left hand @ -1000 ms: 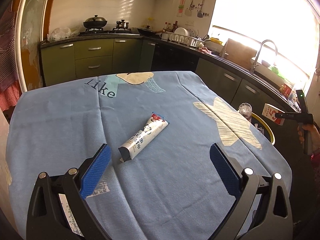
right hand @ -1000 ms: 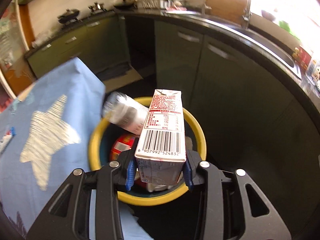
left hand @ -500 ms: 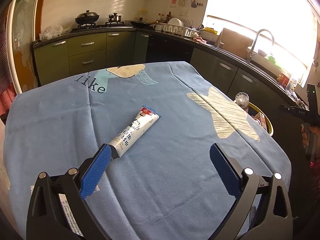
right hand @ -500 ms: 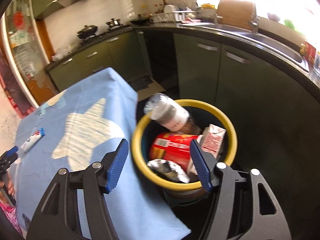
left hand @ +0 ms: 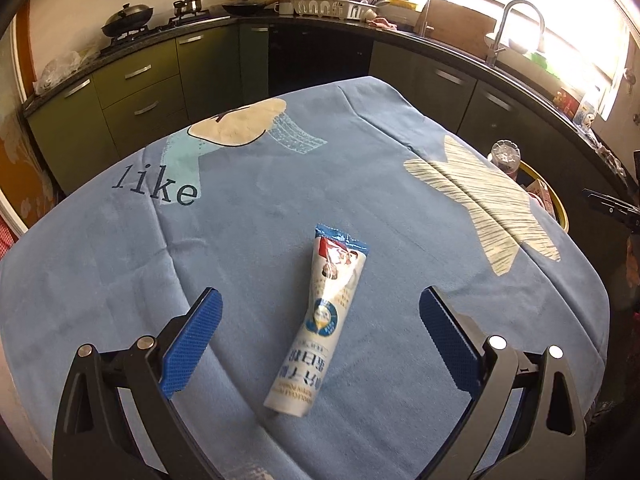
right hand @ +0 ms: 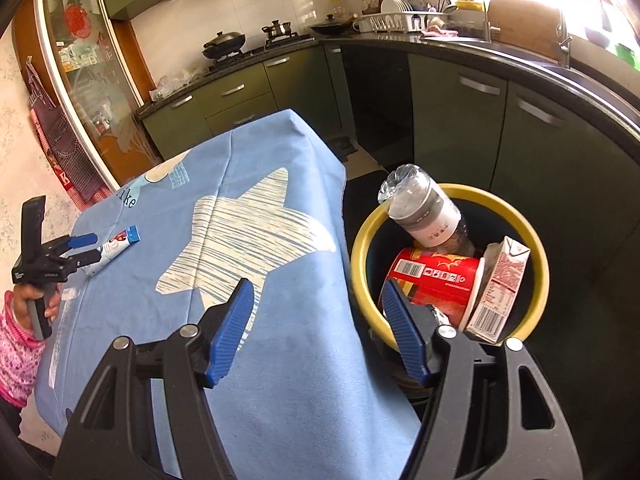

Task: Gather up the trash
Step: 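Grasp the white tube with the left gripper and lift, then move the white tube over the bin and open the left gripper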

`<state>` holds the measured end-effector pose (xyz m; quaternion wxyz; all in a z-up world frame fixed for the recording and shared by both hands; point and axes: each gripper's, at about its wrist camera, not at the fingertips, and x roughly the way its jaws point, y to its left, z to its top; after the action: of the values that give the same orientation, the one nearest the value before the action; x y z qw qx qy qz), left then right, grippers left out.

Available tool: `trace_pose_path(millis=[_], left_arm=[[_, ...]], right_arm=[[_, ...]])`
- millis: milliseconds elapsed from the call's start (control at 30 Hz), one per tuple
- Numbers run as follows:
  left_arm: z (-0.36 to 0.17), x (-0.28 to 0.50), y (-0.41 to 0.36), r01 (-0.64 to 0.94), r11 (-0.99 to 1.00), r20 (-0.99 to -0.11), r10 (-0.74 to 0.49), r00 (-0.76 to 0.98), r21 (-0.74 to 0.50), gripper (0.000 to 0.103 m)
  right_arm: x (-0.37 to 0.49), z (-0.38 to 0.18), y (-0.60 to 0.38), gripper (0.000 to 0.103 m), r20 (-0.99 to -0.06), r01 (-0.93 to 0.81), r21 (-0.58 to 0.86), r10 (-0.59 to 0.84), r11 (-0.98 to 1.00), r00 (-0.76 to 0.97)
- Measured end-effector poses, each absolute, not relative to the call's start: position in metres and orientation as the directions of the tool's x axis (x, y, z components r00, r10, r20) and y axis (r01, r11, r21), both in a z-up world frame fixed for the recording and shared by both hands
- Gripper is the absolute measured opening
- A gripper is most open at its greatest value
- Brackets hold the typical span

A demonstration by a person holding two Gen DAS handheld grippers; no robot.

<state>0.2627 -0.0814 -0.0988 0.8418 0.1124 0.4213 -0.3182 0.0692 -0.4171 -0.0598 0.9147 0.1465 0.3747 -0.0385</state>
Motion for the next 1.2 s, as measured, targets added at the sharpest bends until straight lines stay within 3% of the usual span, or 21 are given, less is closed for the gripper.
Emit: trace_pose_path(millis=[267,667,1000,1200], left_arm=[[-0.107,0.272,-0.106,0.682,0.732,-0.798,-0.421,0.43,-0.019,0.09],[-0.119,0.272,-0.113,0.694,0.72,-0.823,-0.391,0.411,0.004,0.063],[-0.115,0.251,-0.109,0.701,0.713,-0.828,-0.381,0.412,0.021,0.027],[-0.109,0.225,-0.126,0.729,0.684,-0.835,-0.379,0.398,0.038,0.024]], right_arm=[[0.079,-0.065,-0.414,0.065,-0.711,0.168,0.246,0.06,0.955,0.7],[0.084,-0.068,-0.411,0.066,-0.72,0.149,0.255,0.085,0.955,0.689],[0.08,-0.064,-0.413,0.066,-0.706,0.138,0.272,0.1,0.953,0.701],[0.071,-0.063,-0.42,0.066,-0.689,0.138,0.288,0.105,0.948,0.717]])
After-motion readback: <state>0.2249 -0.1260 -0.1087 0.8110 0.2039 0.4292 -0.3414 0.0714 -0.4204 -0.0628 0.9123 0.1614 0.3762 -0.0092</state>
